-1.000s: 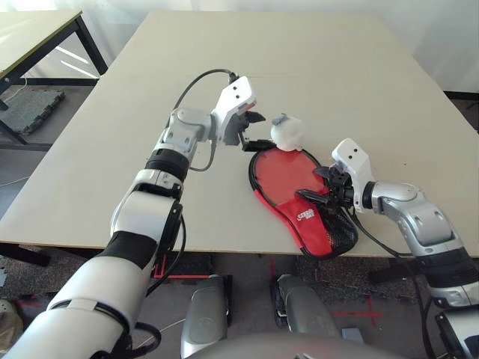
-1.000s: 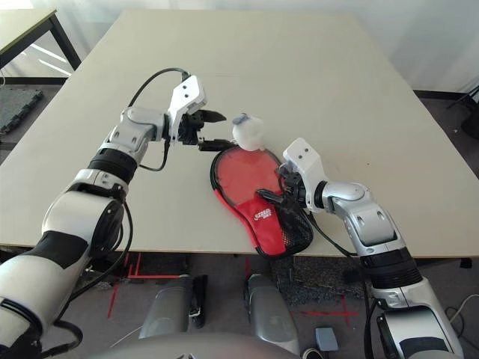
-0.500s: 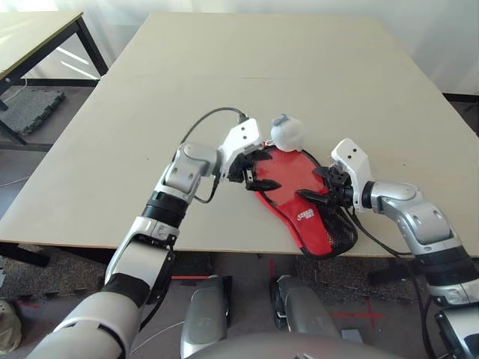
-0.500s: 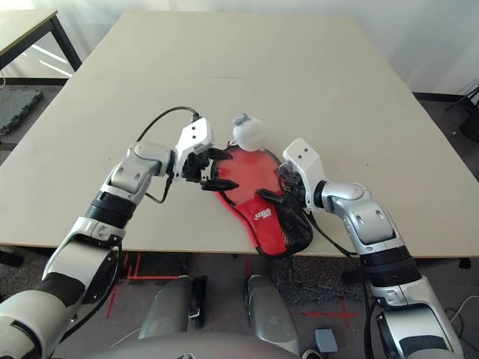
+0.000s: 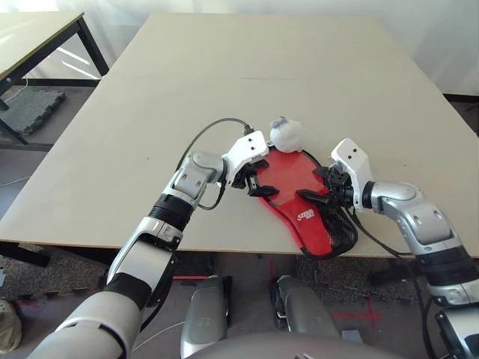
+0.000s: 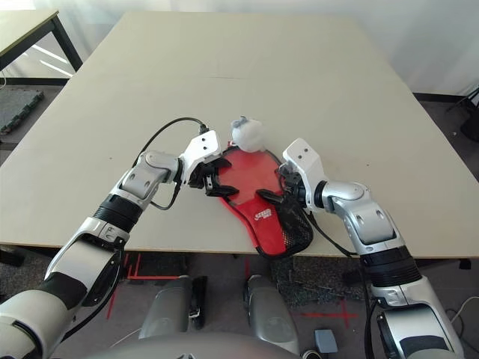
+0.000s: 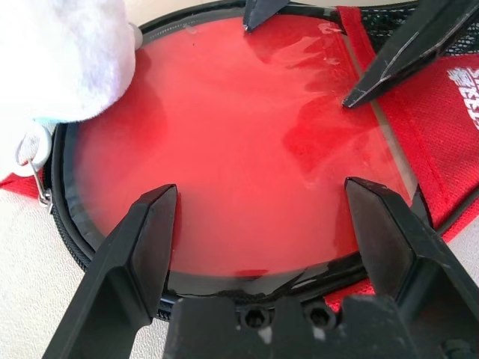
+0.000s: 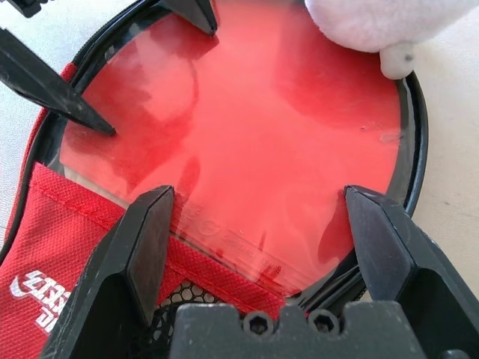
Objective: Store the ping-pong paddle in its case and zip it.
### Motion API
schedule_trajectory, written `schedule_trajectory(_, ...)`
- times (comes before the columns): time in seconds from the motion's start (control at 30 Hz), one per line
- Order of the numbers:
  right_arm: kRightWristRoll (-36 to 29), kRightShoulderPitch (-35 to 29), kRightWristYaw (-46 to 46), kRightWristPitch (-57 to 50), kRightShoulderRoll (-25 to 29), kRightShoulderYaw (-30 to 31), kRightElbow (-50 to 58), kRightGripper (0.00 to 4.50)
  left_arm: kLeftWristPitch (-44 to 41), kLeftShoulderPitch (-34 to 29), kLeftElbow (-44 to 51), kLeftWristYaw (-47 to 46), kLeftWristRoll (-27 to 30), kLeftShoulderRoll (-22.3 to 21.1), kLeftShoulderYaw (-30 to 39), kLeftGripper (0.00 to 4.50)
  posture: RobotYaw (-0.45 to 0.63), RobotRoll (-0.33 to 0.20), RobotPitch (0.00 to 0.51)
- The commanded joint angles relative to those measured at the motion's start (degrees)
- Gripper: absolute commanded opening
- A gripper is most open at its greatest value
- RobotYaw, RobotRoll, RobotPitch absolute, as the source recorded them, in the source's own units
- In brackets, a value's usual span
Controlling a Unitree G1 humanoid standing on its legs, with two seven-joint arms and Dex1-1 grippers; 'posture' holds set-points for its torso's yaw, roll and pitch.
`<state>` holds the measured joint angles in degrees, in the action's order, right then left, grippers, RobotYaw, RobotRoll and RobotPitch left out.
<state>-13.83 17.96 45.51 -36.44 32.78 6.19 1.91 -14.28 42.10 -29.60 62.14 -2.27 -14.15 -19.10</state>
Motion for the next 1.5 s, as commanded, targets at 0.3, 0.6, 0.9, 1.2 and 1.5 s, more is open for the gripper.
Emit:
schedule_trajectory(0.3, -10.98, 10.08, 2.16, -7.86, 1.45, -10.93, 0.37, 4.5, 0.51, -1.3, -1.44, 0.1, -1.19, -0.59, -1.9, 4.49, -0.01, 0.0, 0.121)
schedule_trajectory(0.6, -4.42, 21.21, 0.01, 1.94, -2.13, -5.82, -10.33, 4.5, 0.12, -1.4, -1.12, 0.06, -1.14, 0.13, -2.18, 4.49, -0.01, 0.0, 0.118)
schedule_trajectory(0.9, 1.0, 27.19, 4.08, 10.76, -6.25, -0.48, -28.14, 4.5, -0.4, -1.72, -0.3, 0.18, -1.08, 0.49, -2.56, 4.49, 0.01, 0.0, 0.118)
schedule_trajectory(1.2, 4.73, 33.13, 6.35, 16.81, -10.04, 0.1, -43.4, 3.47, -1.07, -2.17, 0.69, 0.18, -1.04, 0.85, -3.16, 4.5, 0.03, 0.0, 0.12)
schedule_trajectory(1.5, 8.31, 40.42, 4.11, 25.18, -10.91, -1.27, -58.51, 0.17, -1.9, -2.56, 1.65, -0.36, -0.8, 1.62, -3.78, 4.5, 0.05, 0.0, 0.115)
